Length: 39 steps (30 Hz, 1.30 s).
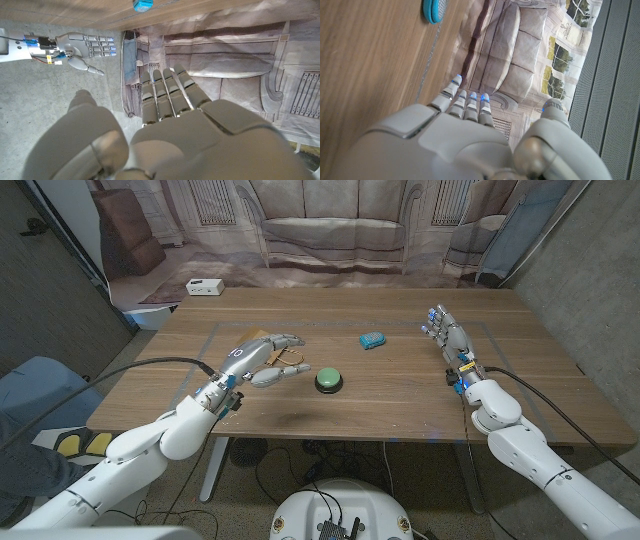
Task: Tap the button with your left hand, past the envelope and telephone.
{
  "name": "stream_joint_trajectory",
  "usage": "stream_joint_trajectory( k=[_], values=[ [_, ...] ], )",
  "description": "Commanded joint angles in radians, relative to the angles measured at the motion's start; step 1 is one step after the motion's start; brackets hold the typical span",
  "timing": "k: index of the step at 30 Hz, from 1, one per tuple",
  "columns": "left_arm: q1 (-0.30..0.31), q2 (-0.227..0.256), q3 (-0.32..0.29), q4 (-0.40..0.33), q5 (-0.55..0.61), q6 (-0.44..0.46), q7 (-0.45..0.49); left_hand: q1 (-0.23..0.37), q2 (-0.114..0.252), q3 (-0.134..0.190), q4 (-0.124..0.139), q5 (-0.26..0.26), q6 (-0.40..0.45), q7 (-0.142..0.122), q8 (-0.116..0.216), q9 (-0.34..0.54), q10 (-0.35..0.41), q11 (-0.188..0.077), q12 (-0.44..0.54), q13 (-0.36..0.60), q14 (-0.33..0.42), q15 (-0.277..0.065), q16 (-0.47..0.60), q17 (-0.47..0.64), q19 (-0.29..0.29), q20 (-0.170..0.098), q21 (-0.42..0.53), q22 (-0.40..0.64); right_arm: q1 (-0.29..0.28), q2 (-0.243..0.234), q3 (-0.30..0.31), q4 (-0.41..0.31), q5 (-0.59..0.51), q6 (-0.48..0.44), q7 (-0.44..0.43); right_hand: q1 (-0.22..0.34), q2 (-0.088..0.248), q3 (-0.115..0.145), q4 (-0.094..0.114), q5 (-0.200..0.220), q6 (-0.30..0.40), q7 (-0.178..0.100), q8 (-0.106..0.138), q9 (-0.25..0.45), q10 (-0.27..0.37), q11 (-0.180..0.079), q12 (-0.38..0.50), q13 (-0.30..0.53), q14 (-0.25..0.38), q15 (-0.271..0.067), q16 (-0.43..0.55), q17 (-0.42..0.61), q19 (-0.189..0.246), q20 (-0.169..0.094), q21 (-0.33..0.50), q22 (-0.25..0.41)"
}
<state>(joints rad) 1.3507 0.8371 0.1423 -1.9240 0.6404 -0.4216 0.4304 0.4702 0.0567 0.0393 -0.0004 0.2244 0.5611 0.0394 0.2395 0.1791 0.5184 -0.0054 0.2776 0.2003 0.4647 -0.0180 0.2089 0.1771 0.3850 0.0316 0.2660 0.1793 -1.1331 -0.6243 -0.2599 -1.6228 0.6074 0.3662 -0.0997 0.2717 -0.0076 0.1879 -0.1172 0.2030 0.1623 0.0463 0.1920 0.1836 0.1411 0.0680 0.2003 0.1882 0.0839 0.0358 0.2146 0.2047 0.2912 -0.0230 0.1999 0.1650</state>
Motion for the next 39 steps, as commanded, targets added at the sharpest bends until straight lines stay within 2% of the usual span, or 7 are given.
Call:
stream_joint_trajectory(
  k=[1, 13, 29, 34, 39],
  values=[
    [-0.001, 0.061, 0.029, -0.066, 0.061, 0.123, -0.023, 0.001, 0.012, 0.005, -0.003, -0.004, 0.003, 0.006, -0.005, 0.006, 0.007, 0.005, -0.004, -0.001, 0.007, 0.008, -0.001, 0.002, 0.001, 0.004, -0.003, 0.002, -0.004, 0.004, 0.003, -0.005, 0.000, -0.001, -0.010, 0.003, 0.004, 0.002, -0.005, -0.003, 0.008, -0.003, 0.003, 0.003, 0.009, -0.001, -0.002, 0.002, 0.007, -0.004, -0.001, 0.003, 0.011, 0.001, -0.004, 0.006],
    [-0.034, 0.108, 0.079, -0.108, 0.076, 0.194, -0.072, 0.005, 0.034, 0.015, -0.002, -0.010, 0.021, 0.009, -0.006, 0.006, 0.023, 0.009, -0.004, -0.001, 0.025, 0.009, 0.001, 0.002, 0.015, 0.008, -0.004, 0.003, -0.010, 0.002, 0.007, 0.003, 0.011, 0.004, 0.002, 0.004, 0.005, 0.002, -0.006, -0.003, 0.012, -0.004, 0.005, 0.003, 0.009, 0.001, -0.002, 0.002, 0.007, -0.004, -0.002, 0.003, 0.011, 0.001, -0.004, 0.006],
    [-0.152, 0.132, 0.187, -0.124, 0.074, 0.250, -0.196, 0.010, 0.050, 0.025, -0.004, -0.019, 0.026, 0.013, -0.014, 0.006, 0.015, 0.012, -0.016, 0.000, 0.020, 0.013, -0.007, 0.002, 0.013, 0.018, -0.010, 0.004, -0.040, 0.001, 0.028, -0.002, 0.024, 0.020, -0.006, 0.005, 0.007, 0.001, -0.006, -0.004, 0.016, -0.003, 0.005, 0.003, 0.010, 0.001, -0.002, 0.002, 0.008, -0.004, -0.002, 0.003, 0.012, 0.001, -0.005, 0.006],
    [-0.173, 0.149, 0.208, -0.156, 0.076, 0.298, -0.275, 0.010, 0.051, 0.025, -0.004, -0.022, 0.028, 0.016, -0.015, 0.007, 0.018, 0.013, -0.016, 0.000, 0.025, 0.016, -0.007, 0.002, 0.008, 0.020, -0.014, 0.005, -0.043, 0.002, 0.033, 0.001, 0.023, 0.031, -0.004, 0.005, 0.008, 0.001, -0.006, -0.004, 0.016, -0.002, 0.005, 0.003, 0.011, 0.000, -0.002, 0.002, 0.008, -0.004, -0.002, 0.003, 0.012, 0.001, -0.005, 0.006],
    [-0.188, 0.156, 0.225, -0.157, 0.074, 0.302, -0.283, 0.008, 0.050, 0.025, -0.004, -0.024, 0.028, 0.018, -0.017, 0.007, 0.021, 0.013, -0.017, 0.000, 0.023, 0.017, -0.008, 0.002, 0.003, 0.022, -0.017, 0.005, -0.043, -0.001, 0.034, 0.002, 0.019, 0.036, 0.001, 0.006, 0.009, 0.001, -0.007, -0.004, 0.016, -0.002, 0.005, 0.003, 0.011, -0.001, -0.002, 0.002, 0.008, -0.003, -0.002, 0.003, 0.012, 0.002, -0.005, 0.006]
  ],
)
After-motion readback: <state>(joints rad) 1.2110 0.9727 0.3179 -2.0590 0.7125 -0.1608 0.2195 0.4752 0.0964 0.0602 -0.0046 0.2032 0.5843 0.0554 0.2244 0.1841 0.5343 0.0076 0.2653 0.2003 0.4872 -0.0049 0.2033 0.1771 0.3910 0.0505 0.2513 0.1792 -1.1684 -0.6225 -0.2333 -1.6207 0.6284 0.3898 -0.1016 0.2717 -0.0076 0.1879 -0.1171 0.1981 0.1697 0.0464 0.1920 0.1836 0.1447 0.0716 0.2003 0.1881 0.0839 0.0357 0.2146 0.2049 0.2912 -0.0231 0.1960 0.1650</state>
